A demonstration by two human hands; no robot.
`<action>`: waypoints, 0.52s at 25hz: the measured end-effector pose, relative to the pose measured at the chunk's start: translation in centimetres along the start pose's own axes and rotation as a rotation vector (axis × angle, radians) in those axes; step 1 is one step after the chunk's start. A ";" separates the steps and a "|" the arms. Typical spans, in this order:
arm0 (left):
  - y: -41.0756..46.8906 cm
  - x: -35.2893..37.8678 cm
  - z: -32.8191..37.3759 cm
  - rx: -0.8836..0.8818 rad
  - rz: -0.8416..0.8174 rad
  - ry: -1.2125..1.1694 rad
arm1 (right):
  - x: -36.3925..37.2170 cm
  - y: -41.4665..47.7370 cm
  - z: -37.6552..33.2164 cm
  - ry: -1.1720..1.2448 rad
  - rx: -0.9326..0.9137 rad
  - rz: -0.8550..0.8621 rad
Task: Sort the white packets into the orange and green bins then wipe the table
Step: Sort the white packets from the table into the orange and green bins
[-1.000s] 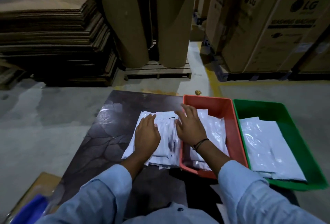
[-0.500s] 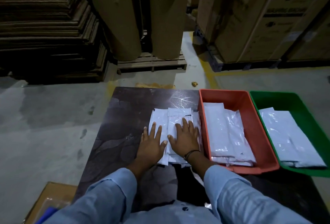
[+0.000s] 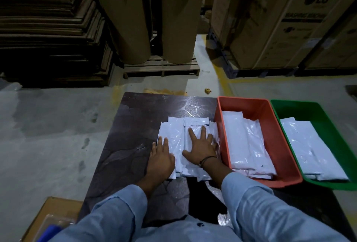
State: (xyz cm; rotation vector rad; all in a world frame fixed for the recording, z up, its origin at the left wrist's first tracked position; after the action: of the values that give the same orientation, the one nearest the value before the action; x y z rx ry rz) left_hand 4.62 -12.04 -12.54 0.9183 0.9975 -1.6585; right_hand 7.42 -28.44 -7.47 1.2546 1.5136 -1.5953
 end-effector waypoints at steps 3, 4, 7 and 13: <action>-0.1 -0.1 0.3 -0.014 0.017 -0.052 | -0.6 0.2 0.3 0.017 0.019 -0.011; -0.3 -0.2 0.4 -0.013 0.024 -0.070 | -0.5 0.1 0.5 0.008 0.020 0.001; -0.4 -0.3 0.8 0.000 0.038 -0.041 | 0.5 -0.3 0.8 -0.053 0.020 0.047; 0.3 -0.7 1.1 -0.055 0.054 0.065 | 1.5 -0.5 0.7 -0.123 -0.013 0.168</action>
State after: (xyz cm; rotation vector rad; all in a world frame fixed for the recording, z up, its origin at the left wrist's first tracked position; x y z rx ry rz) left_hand 4.93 -12.82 -11.51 0.9595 1.0476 -1.5575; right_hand 6.24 -28.77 -8.68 1.2192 1.3055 -1.5224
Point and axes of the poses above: each hand's wrist, its own y-axis towards the middle knuckle, its own x-axis out of the palm, z = x × y, the point moved 4 cm from there along y, towards the middle knuckle, and after that the axes turned 10 degrees about x, right-handed, at the moved point
